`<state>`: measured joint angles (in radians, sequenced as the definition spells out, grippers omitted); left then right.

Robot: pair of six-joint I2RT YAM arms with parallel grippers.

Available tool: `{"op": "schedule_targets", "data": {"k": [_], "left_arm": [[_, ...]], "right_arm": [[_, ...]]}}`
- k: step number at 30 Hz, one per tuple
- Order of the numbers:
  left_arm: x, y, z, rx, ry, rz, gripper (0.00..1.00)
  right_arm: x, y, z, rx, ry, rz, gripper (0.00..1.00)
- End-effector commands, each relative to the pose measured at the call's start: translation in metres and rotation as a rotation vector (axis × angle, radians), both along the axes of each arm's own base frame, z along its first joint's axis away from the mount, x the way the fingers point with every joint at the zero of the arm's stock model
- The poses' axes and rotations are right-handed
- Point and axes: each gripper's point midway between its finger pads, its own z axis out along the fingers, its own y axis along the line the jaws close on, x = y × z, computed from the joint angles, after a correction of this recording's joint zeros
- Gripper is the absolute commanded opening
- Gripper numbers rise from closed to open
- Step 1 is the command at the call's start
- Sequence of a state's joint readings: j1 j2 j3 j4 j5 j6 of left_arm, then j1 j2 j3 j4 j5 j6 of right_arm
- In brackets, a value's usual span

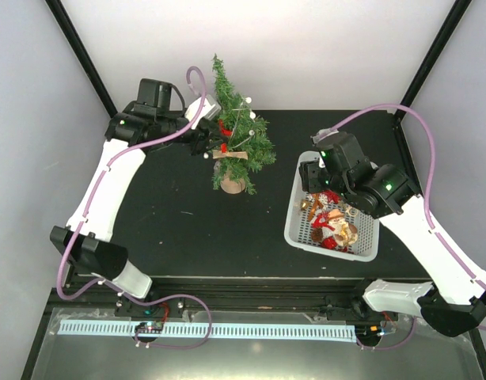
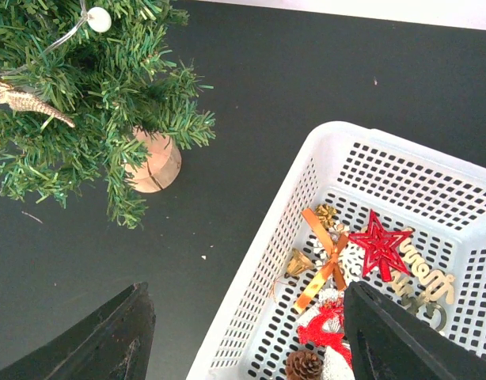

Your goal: Decorate the small christmas tree

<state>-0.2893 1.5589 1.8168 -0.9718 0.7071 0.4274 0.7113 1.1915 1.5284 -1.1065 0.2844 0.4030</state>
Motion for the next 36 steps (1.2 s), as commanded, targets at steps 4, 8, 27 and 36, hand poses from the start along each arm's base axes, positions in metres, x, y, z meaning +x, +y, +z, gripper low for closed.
{"op": "schedule_targets", "data": {"k": [4, 8, 27, 36], "left_arm": [[-0.007, -0.001, 0.02, -0.031, -0.058, -0.015, 0.5], [0.005, 0.005, 0.013, 0.006, -0.071, 0.044, 0.44], [0.033, 0.016, -0.006, 0.068, -0.046, 0.101, 0.07], [0.044, 0.013, -0.008, 0.069, -0.042, 0.1, 0.06]], "right_arm": [[-0.002, -0.005, 0.005, 0.02, -0.016, -0.018, 0.67], [-0.004, -0.007, 0.003, 0.024, -0.015, -0.022, 0.67], [-0.005, -0.007, 0.0, 0.021, -0.006, -0.022, 0.67], [-0.006, -0.008, -0.001, 0.017, -0.004, -0.023, 0.67]]}}
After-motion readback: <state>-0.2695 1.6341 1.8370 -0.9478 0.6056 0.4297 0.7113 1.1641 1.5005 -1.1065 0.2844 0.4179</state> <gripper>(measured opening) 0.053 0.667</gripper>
